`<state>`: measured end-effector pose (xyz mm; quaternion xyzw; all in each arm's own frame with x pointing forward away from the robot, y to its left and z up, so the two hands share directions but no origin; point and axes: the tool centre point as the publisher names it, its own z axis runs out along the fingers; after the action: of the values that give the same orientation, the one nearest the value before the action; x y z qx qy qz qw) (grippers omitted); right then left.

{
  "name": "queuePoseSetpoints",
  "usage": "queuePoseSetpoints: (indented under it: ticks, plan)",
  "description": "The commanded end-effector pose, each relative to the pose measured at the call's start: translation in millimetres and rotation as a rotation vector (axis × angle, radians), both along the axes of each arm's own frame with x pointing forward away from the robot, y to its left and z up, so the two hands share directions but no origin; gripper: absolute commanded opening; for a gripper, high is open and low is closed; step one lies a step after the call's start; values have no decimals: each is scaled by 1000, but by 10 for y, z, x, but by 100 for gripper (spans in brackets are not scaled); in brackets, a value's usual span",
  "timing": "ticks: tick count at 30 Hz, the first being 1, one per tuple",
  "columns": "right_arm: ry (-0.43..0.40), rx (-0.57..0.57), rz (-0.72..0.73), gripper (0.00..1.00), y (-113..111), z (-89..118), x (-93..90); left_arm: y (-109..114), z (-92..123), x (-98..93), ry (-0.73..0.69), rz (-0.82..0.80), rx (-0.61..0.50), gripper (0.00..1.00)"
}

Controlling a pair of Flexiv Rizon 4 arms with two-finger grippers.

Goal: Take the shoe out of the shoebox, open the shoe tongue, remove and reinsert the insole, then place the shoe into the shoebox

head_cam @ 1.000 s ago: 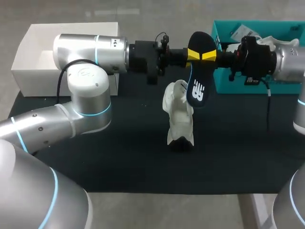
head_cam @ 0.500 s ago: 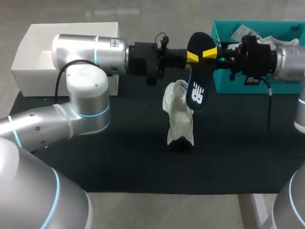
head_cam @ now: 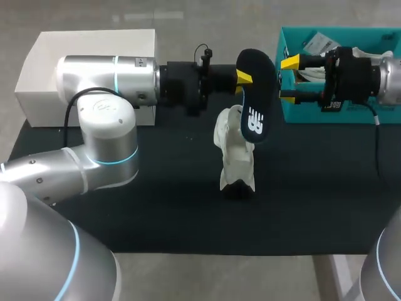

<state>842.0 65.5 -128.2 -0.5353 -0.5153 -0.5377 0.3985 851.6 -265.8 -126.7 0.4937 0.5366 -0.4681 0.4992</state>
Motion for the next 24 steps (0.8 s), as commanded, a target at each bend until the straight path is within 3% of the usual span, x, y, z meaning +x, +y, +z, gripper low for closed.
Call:
queuePoseSetpoints:
  ticks: [1,14,22,24]
  plan:
    - [4,-18,-10,100,-33,44,-76,42,-1,-52,22,25,-1,0]
    - [4,-18,-10,100,-33,44,-76,1,42,-137,75,40,-12,0]
    - [77,-357,-16,100,-427,-88,-238,41,45,-171,114,33,8,0]
    - [78,-392,-14,100,-532,-90,-280,59,33,-182,123,33,11,0]
